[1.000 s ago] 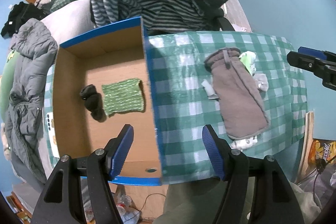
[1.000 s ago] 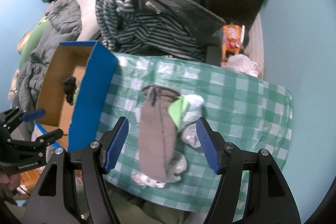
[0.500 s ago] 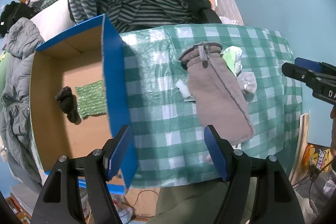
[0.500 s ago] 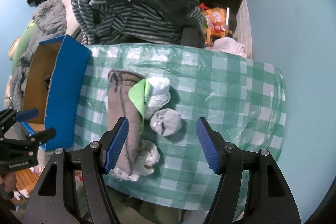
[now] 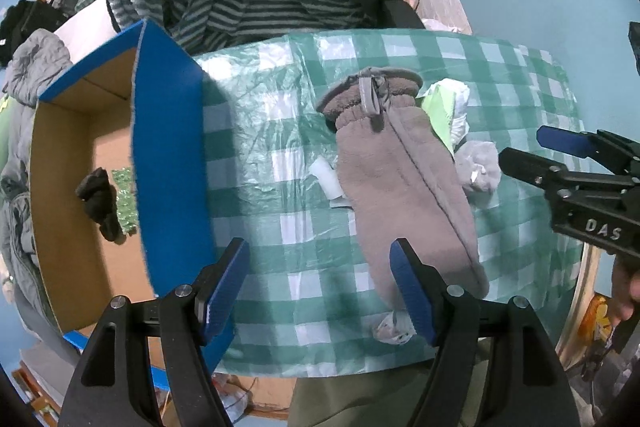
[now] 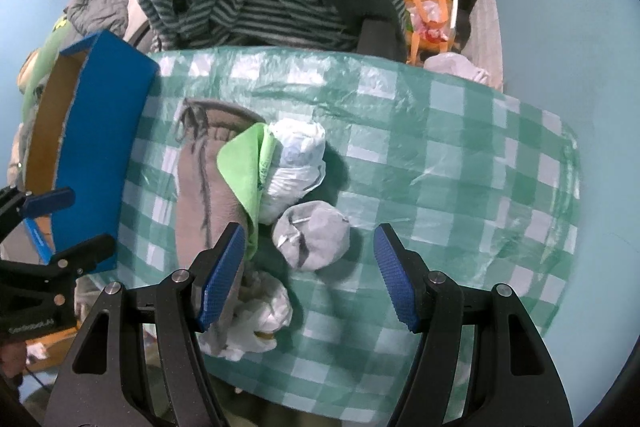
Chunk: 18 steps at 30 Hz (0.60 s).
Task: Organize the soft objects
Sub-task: 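Lower the right tool onto the grey sock and close it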
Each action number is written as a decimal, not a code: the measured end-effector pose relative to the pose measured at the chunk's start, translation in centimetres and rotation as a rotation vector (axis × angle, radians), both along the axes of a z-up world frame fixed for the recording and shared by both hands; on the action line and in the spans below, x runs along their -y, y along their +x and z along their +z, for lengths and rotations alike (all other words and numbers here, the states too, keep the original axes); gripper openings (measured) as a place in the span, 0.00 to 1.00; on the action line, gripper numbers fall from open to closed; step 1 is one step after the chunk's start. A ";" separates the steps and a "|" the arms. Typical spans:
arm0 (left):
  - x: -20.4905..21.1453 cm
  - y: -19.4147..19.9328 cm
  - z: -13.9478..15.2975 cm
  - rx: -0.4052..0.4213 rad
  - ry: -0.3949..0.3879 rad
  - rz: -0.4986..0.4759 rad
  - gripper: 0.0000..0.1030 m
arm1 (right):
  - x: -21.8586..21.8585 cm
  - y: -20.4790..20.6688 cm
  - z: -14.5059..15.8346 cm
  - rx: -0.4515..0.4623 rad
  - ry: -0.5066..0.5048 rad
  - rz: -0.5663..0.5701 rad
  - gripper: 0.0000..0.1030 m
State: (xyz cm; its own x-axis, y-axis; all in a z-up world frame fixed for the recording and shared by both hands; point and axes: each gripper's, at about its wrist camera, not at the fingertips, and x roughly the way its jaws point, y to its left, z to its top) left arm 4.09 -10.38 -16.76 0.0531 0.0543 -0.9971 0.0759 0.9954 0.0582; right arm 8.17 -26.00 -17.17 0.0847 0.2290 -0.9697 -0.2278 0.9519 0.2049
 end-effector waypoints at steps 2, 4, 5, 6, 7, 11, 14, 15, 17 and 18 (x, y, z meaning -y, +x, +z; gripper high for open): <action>0.3 0.2 -0.5 -0.004 0.002 0.000 0.72 | -0.2 0.1 -0.9 -0.008 -0.007 0.012 0.64; 0.4 0.3 -0.9 -0.009 0.008 0.004 0.72 | -0.4 0.2 -1.7 -0.017 -0.011 0.022 0.64; 0.5 0.4 -1.2 -0.010 0.007 0.008 0.72 | -0.4 0.2 -2.1 -0.021 -0.010 0.025 0.64; 0.6 0.5 -1.4 -0.012 0.009 0.012 0.72 | -0.4 0.3 -2.4 -0.024 -0.009 0.028 0.64; 0.6 0.5 -1.5 -0.014 0.011 0.014 0.72 | -0.5 0.4 -2.7 -0.028 -0.011 0.030 0.64; 0.9 0.8 -1.9 -0.022 0.017 0.027 0.72 | -0.8 0.6 -4.0 -0.044 -0.015 0.041 0.64; 1.1 0.9 -2.0 -0.024 0.016 0.028 0.72 | -1.1 0.4 -5.2 -0.069 -0.024 0.061 0.64; 1.3 0.9 -2.0 -0.025 0.018 0.027 0.72 | -1.1 0.4 -5.5 -0.079 -0.028 0.064 0.64; 1.6 1.0 -2.0 -0.025 0.017 0.022 0.72 | -0.9 0.3 -6.1 -0.095 -0.023 0.065 0.60; 1.8 1.1 -2.0 -0.026 0.017 0.020 0.72 | -0.7 0.1 -6.2 -0.099 -0.014 0.062 0.57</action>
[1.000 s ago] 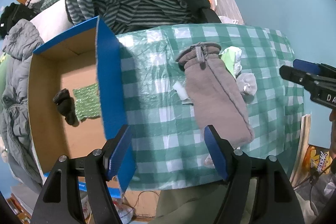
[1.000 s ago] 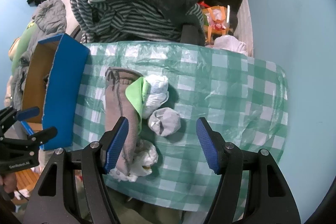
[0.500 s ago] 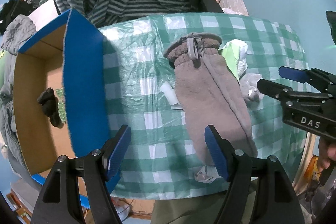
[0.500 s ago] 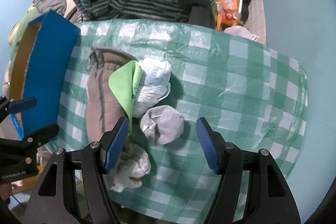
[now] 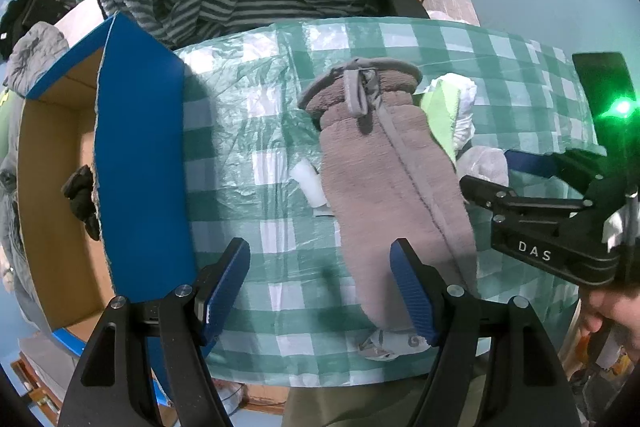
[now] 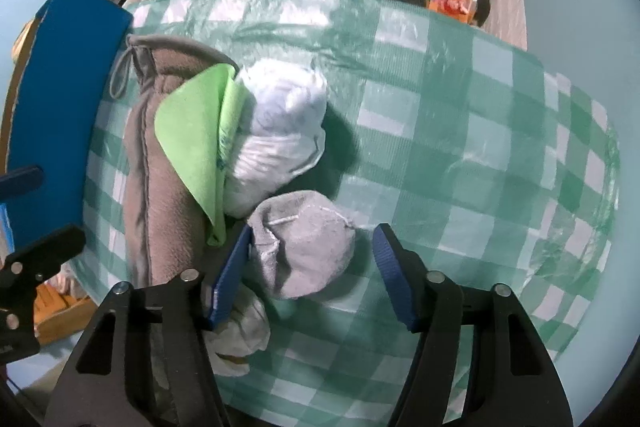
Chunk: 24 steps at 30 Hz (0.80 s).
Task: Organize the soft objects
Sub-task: 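Lower the right tool onto the grey sock and close it, then lower the left tool onto the grey fleece mitten and close it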
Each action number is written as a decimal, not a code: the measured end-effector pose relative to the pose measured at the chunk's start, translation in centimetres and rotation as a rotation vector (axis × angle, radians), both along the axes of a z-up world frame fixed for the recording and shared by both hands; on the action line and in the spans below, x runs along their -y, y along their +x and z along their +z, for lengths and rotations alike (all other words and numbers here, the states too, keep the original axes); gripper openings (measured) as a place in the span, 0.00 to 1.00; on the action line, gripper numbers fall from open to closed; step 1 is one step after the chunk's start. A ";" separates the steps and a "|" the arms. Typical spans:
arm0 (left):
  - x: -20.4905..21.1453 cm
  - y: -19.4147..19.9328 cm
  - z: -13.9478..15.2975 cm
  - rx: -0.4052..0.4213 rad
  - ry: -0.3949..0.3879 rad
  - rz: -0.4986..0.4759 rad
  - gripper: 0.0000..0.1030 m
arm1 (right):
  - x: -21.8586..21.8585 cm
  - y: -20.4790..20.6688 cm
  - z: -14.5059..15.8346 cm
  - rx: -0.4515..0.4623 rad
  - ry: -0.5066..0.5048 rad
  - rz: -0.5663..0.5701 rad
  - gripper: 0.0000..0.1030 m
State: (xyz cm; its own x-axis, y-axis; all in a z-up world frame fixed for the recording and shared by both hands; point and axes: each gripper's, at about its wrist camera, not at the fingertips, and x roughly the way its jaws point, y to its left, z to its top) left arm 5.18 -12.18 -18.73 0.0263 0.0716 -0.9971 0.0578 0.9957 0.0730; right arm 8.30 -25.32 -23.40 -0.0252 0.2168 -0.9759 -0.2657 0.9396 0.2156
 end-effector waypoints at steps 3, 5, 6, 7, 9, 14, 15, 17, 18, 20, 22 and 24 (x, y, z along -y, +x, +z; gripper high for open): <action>0.6 0.2 0.2 0.002 -0.009 -0.002 0.72 | 0.9 -0.3 -0.2 -0.012 0.019 -0.013 0.45; 1.2 0.5 0.4 0.007 -0.019 -0.007 0.75 | 1.3 -0.4 -0.2 -0.009 0.014 -0.019 0.42; 1.4 0.5 0.4 0.008 -0.021 -0.008 0.75 | 1.7 -0.5 -0.1 -0.007 0.007 -0.023 0.41; 1.7 0.6 0.4 0.006 -0.023 -0.011 0.75 | 1.9 -0.6 0.0 -0.004 0.001 -0.027 0.40; 2.4 0.9 0.3 0.001 -0.029 -0.016 0.74 | 2.7 -0.6 0.3 0.002 -0.021 -0.038 0.40; 4.1 1.3 -0.2 -0.012 -0.048 -0.020 0.75 | 4.4 -0.8 0.7 0.006 -0.044 -0.064 0.40; 4.5 1.4 -0.3 -0.014 -0.052 -0.021 0.75 | 4.5 -0.7 0.7 0.004 -0.042 -0.068 0.40; 5.1 1.5 -0.6 -0.021 -0.053 -0.025 0.75 | 4.8 -0.7 0.7 0.001 -0.038 -0.075 0.40; 5.4 1.6 -0.8 -0.025 -0.052 -0.027 0.75 | 5.0 -0.8 0.7 0.002 -0.036 -0.076 0.40; 5.9 1.7 -1.3 -0.033 -0.047 -0.040 0.75 | 5.2 -0.8 0.7 0.000 -0.034 -0.077 0.40; 6.3 1.8 -1.7 -0.045 -0.041 -0.045 0.75 | 5.3 -0.8 0.6 -0.002 -0.031 -0.082 0.40; 6.6 1.8 -2.2 -0.056 -0.032 -0.050 0.75 | 5.4 -0.9 0.5 -0.003 -0.028 -0.086 0.40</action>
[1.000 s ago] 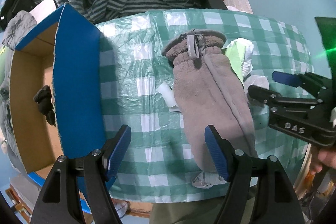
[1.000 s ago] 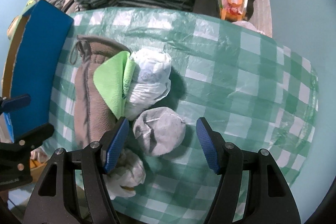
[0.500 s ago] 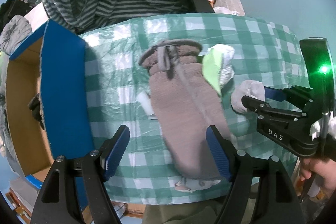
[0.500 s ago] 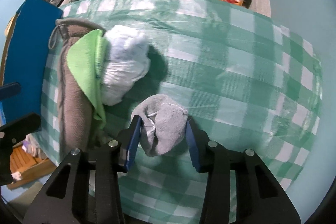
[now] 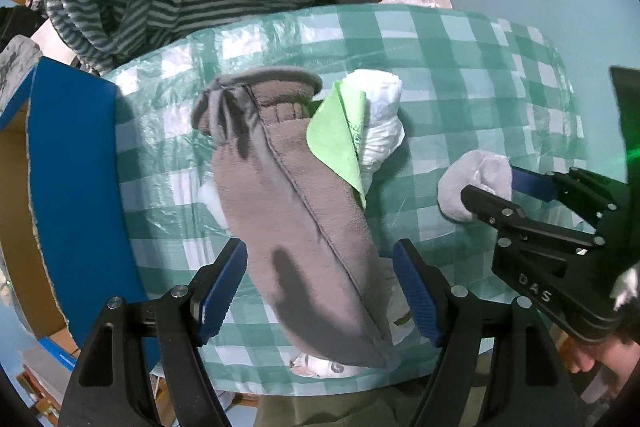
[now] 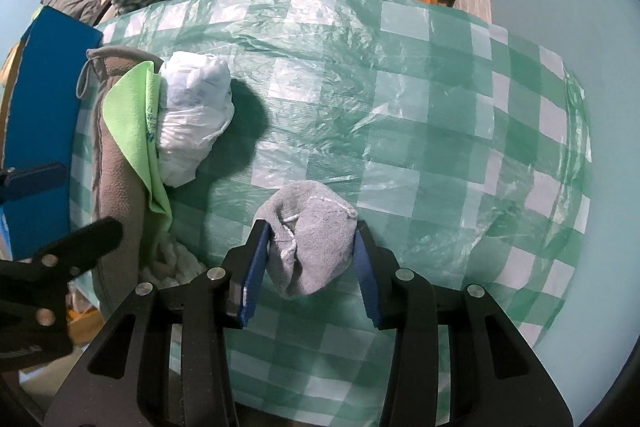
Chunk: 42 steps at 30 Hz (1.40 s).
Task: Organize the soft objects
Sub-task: 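Lower the left tool onto the grey fleece mitten and close it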
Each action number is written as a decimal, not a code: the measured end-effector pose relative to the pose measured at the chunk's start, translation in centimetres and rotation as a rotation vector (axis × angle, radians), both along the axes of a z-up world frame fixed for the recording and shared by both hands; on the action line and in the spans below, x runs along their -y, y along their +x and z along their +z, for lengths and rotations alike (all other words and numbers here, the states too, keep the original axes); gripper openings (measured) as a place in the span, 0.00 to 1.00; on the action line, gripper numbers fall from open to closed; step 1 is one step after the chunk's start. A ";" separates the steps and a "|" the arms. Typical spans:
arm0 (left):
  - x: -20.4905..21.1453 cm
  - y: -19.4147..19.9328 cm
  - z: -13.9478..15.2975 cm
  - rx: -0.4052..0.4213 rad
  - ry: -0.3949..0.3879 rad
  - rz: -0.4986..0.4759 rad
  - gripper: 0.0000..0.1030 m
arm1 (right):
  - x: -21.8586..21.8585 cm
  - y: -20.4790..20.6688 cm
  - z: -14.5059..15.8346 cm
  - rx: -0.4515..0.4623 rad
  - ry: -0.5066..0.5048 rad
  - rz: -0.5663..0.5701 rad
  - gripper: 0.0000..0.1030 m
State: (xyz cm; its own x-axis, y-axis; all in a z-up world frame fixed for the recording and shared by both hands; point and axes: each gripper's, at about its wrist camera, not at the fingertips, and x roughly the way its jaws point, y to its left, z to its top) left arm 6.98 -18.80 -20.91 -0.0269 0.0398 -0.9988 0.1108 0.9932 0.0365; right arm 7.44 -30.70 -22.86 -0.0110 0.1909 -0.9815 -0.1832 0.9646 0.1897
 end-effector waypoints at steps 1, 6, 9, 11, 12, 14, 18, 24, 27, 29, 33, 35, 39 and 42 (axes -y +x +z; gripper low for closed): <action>0.1 0.0 -0.4 -0.008 0.007 -0.002 0.75 | 0.1 0.0 0.0 0.000 0.001 0.000 0.40; -0.4 -0.4 -1.7 -0.047 0.010 0.003 0.75 | 0.1 0.0 -0.1 -0.004 0.002 0.003 0.40; -1.7 -0.7 -1.6 -0.042 -0.045 0.039 0.75 | 0.0 0.1 -0.2 -0.005 0.006 0.002 0.40; -2.6 -0.8 -1.4 -0.040 -0.071 0.057 0.74 | -0.2 0.1 -0.2 -0.005 0.009 0.004 0.40; -2.9 -0.8 -1.3 -0.039 -0.081 0.062 0.73 | -0.2 0.2 -0.2 -0.005 0.012 0.006 0.40; -3.9 -1.0 -1.2 -0.037 -0.096 0.069 0.71 | -0.5 0.2 -0.2 -0.003 0.016 0.010 0.40; -5.3 -1.3 -1.4 -0.047 -0.099 0.089 0.71 | -0.9 0.1 -0.2 -0.002 0.022 0.019 0.40; -7.6 -1.8 -2.4 -0.072 -0.106 0.123 0.71 | -1.1 0.2 -0.1 0.008 0.012 0.016 0.40; -8.2 -1.6 -2.8 -0.077 -0.095 0.115 0.72 | -1.3 0.3 -0.1 0.013 -0.001 0.012 0.45; -8.4 -1.4 -3.2 -0.085 -0.093 0.109 0.74 | -1.4 0.4 -0.2 0.015 -0.010 0.011 0.47; -8.4 -1.0 -4.0 -0.097 -0.098 0.110 0.75 | -1.6 0.4 -0.5 0.014 -0.026 0.013 0.56; -8.1 -0.7 -4.3 -0.101 -0.099 0.104 0.76 | -1.7 0.4 -0.7 0.010 -0.034 0.014 0.56; -7.5 -0.5 -4.9 -0.102 -0.098 0.092 0.77 | -2.0 0.4 -1.3 0.005 -0.042 0.016 0.56; -7.2 -0.5 -5.0 -0.093 -0.106 0.092 0.76 | -2.4 0.3 -1.6 0.007 -0.040 0.025 0.56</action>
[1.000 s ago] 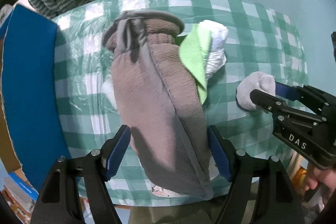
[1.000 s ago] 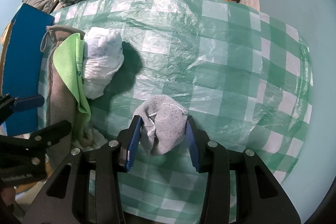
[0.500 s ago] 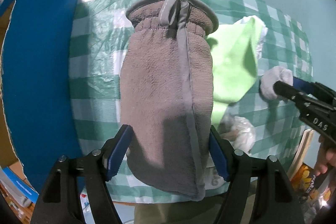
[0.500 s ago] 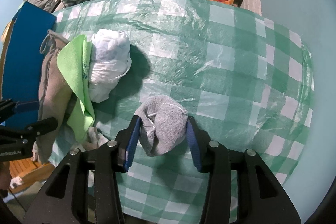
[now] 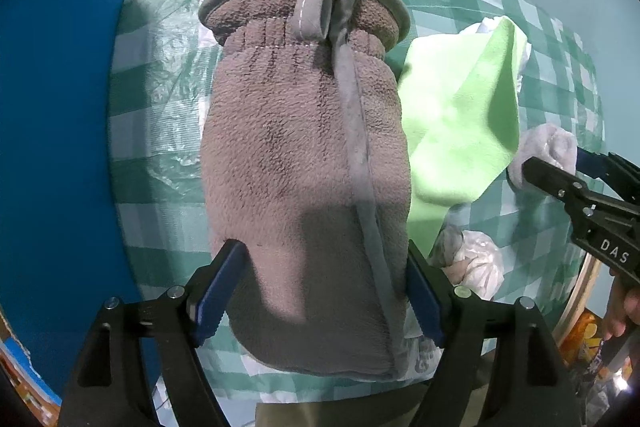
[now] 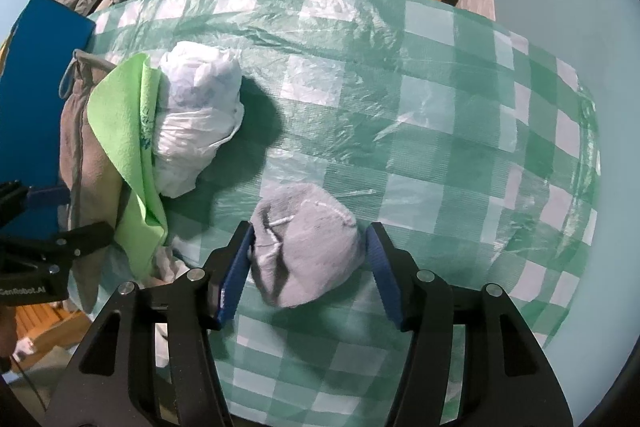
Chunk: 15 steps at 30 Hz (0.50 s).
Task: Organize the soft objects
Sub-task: 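Lower the left tool onto the grey fleece mitten and close it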
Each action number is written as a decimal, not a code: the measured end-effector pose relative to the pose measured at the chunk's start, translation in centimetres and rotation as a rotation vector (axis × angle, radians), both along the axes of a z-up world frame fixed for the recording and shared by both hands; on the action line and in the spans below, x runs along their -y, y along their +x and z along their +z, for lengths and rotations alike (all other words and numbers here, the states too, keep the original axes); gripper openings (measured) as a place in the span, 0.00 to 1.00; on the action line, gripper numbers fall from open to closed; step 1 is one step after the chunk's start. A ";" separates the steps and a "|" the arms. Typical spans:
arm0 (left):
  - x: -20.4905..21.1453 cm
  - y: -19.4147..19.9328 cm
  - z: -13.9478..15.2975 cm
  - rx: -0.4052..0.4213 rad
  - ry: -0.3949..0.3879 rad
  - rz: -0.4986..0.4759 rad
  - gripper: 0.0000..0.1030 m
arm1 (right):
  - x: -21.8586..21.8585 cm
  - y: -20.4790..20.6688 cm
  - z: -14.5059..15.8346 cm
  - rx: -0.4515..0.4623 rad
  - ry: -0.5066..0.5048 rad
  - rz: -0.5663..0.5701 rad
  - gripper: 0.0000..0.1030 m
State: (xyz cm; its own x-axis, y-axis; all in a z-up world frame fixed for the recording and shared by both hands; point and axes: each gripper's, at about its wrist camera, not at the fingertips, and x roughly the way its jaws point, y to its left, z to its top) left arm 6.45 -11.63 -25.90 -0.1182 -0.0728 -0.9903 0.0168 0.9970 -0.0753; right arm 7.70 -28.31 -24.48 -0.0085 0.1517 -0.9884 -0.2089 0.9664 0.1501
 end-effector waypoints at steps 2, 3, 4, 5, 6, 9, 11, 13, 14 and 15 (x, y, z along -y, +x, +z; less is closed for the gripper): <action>-0.1 -0.4 -0.2 0.005 -0.001 -0.002 0.71 | -0.2 -0.2 -0.2 -0.001 0.000 0.005 0.56; -0.4 -0.8 -0.3 0.008 0.002 -0.004 0.66 | -0.3 -0.2 -0.3 -0.002 0.000 0.006 0.56; -0.5 -0.8 -0.3 0.010 0.003 -0.005 0.60 | -0.4 -0.3 -0.4 -0.003 0.000 0.007 0.56; -0.7 -0.9 -0.3 0.012 0.000 -0.002 0.57 | -0.5 -0.4 -0.5 -0.002 0.001 0.006 0.54; -1.0 -1.0 -0.5 0.015 -0.002 0.002 0.51 | -0.6 -0.4 -0.5 -0.003 0.003 0.004 0.51; -1.9 -1.3 -0.1 0.029 -0.012 0.016 0.32 | -0.7 -0.6 -0.5 0.003 0.017 0.006 0.40; -2.3 -1.5 0.4 0.043 -0.018 0.020 0.25 | -1.0 -0.7 -0.2 0.016 0.027 0.014 0.30; -2.6 -1.9 0.8 0.058 -0.014 0.012 0.21 | -1.1 -0.9 0.0 0.028 0.031 0.021 0.28; -2.7 -2.1 1.1 0.067 -0.008 0.007 0.20 | -1.2 -1.0 0.1 0.034 0.032 0.022 0.25; -2.8 -2.4 1.3 0.074 -0.002 0.003 0.20 | -1.2 -1.1 0.2 0.037 0.038 0.022 0.25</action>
